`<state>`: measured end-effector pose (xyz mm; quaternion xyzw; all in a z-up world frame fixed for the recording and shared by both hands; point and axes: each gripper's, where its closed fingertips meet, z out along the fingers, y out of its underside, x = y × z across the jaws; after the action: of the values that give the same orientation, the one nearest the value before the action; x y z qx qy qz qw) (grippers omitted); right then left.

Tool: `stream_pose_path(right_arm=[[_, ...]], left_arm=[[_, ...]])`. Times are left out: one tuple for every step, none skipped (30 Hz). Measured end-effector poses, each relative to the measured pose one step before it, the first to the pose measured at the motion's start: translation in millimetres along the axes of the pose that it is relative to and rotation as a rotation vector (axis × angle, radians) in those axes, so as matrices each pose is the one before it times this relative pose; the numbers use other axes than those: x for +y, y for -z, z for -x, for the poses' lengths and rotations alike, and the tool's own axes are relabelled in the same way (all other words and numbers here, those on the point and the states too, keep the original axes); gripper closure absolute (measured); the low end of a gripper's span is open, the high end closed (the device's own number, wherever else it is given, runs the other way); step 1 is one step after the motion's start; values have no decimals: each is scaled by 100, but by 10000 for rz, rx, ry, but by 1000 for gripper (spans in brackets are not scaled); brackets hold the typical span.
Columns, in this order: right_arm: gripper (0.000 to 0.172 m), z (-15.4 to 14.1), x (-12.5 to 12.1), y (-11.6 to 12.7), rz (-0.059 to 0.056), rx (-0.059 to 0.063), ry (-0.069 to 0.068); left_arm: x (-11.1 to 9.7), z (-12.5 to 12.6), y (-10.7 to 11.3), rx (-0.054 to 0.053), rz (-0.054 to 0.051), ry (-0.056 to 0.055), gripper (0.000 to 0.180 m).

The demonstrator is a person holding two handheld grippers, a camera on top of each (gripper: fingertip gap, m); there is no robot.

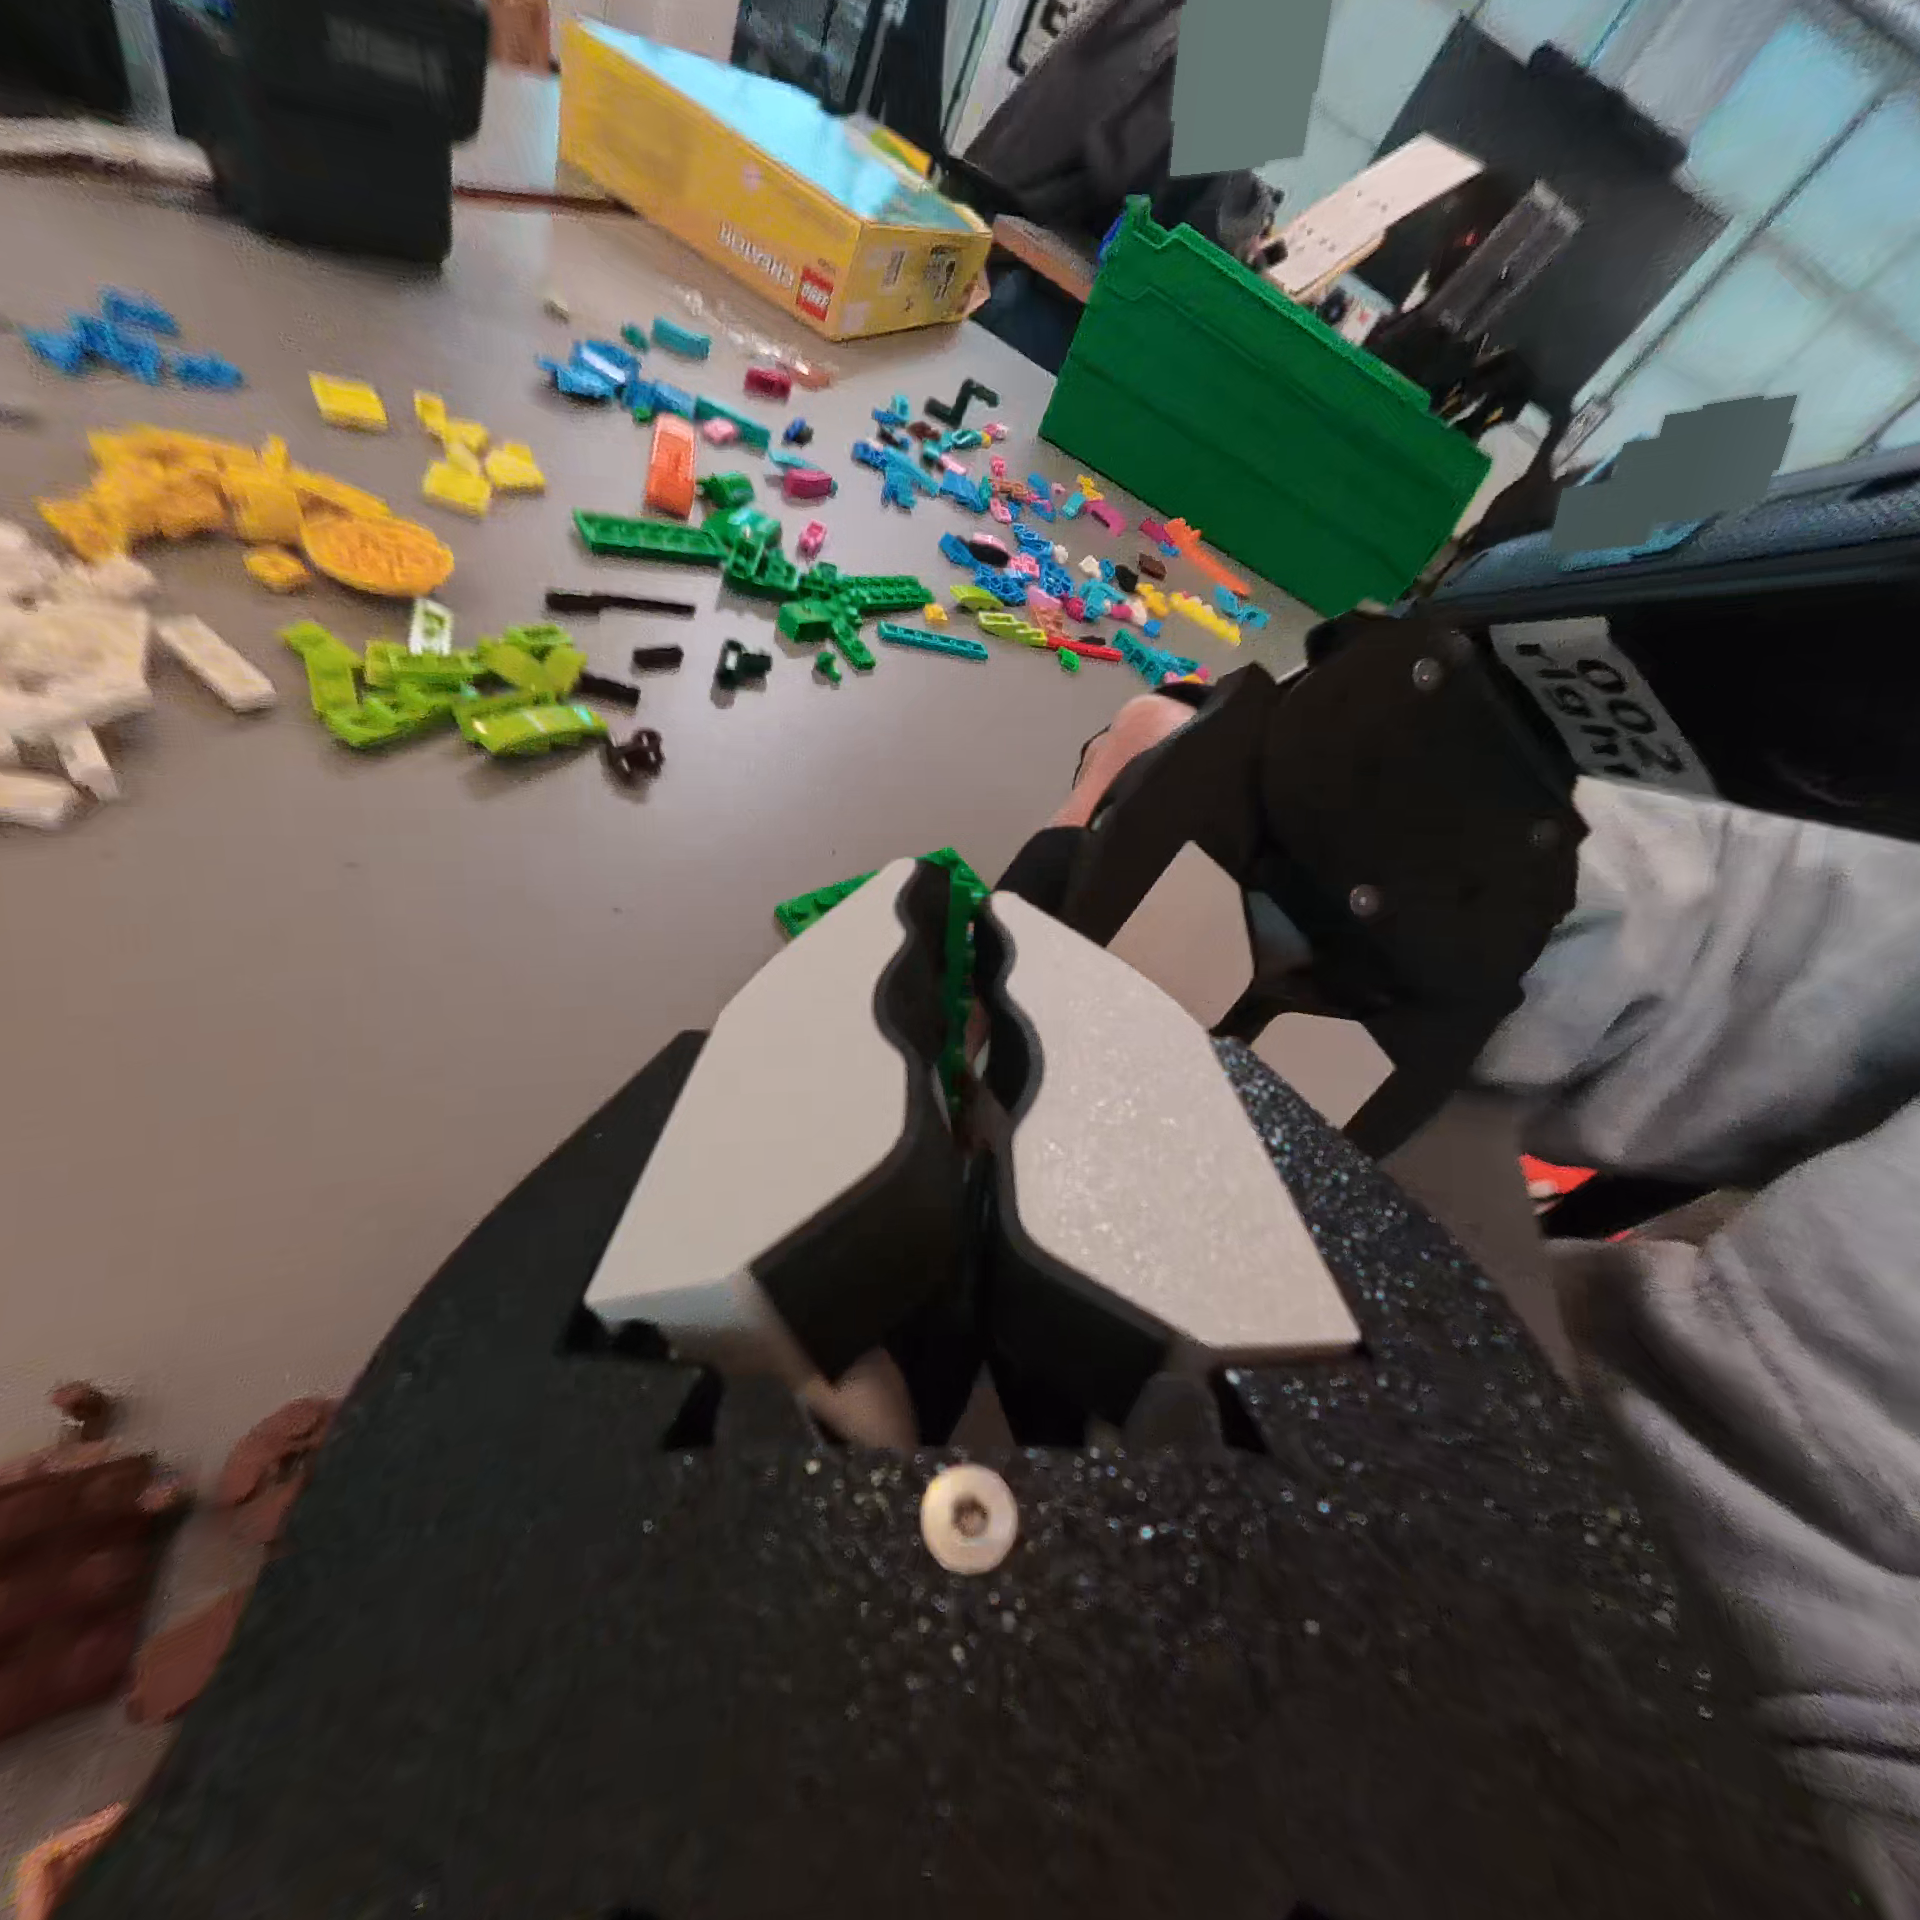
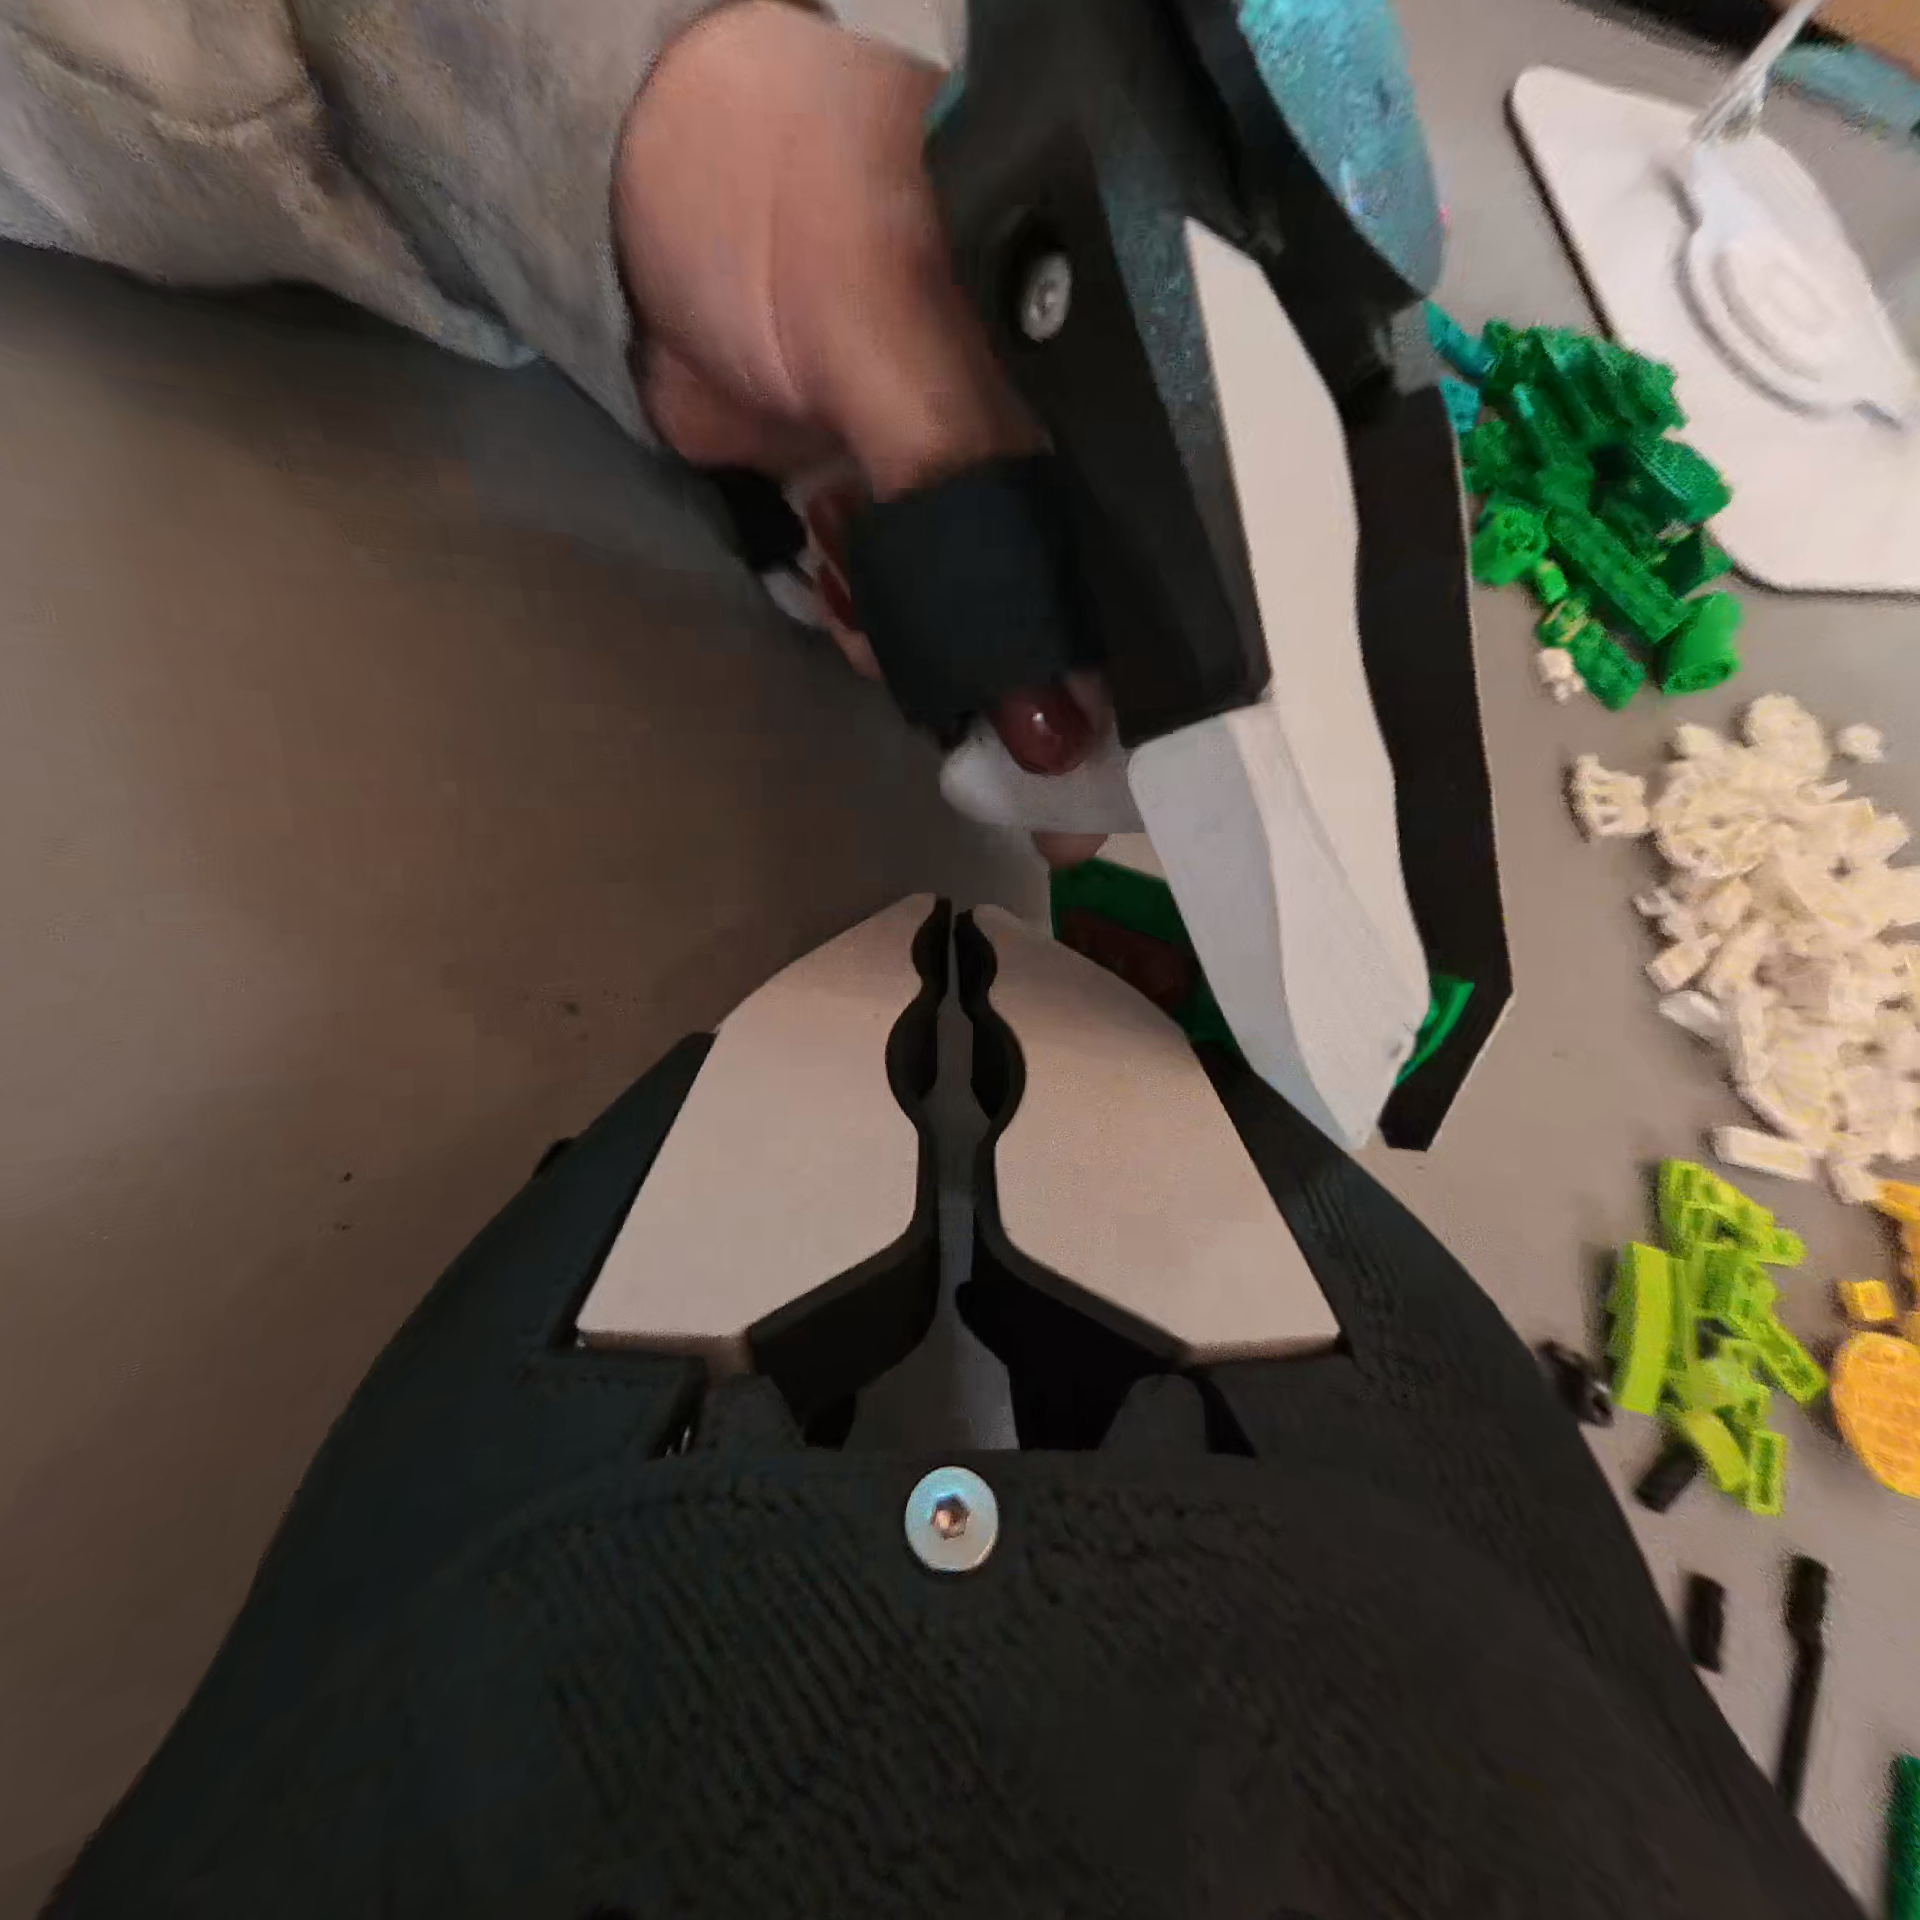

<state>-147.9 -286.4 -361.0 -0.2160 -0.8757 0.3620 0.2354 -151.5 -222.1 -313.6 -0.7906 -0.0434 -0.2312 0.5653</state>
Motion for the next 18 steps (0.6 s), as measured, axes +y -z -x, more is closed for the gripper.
stream_pose_path(right_arm=[[167, -164, -67, 52, -49, 233, 146], [165, -215, -27, 93, -99, 180, -53], [158, -333, 80, 156, -40, 194, -115], [155, -328, 138, 149, -4, 182, -96], [152, -353, -36, 185, -148, 217, -40], [152, -410, -216, 269, -275, 261, -31], [151, -404, -193, 331, -243, 180, -141], [150, -597, -162, 379, -199, 195, -320], [153, -755, -201, 409, -254, 212, -502], [153, -757, -192, 415, -245, 159, -650], [150, -776, -172, 367, -228, 128, -732], [148, -552, -204, 310, -240, -67, -760], [143, 51, -318, 236, -263, -464, -789], [142, 365, -419, 210, -314, -603, -735], [142, 479, -347, 157, -273, -577, -549], [145, 447, -166, 101, -156, -470, -315], [152, 363, 8, 68, -45, -342, -105], [164, 284, 77, 60, 25, -246, 48]], left_arm=[[-27, 190, 234, -171, 54, -224, 177], [111, 591, 191, -300, 10, 83, 177], [-113, 517, 180, -162, -105, 327, 177], [-321, 242, 178, 30, -236, 197, 177], [-283, 255, 161, -42, -188, 69, 177], [-279, -24, 151, 113, -186, -18, 177], [-240, -108, 127, 120, -151, -108, 177], [-162, 33, 69, -19, -84, -140, 176], [-142, 5, 66, -29, -69, -200, 176], [-206, -96, 108, 33, -121, -289, 176], [-276, -211, 141, 124, -179, -253, 176], [-302, -419, 106, 287, -208, -108, 177], [-259, -416, 48, 302, -187, 46, 177], [-123, -508, -10, 396, -103, 114, 176], [-67, -673, -37, 506, -69, 117, 177], [-49, -480, -57, 348, -65, 121, 177], [-8, -230, -63, 166, -35, 102, 177], [54, -146, -26, 108, 27, 50, 176]])
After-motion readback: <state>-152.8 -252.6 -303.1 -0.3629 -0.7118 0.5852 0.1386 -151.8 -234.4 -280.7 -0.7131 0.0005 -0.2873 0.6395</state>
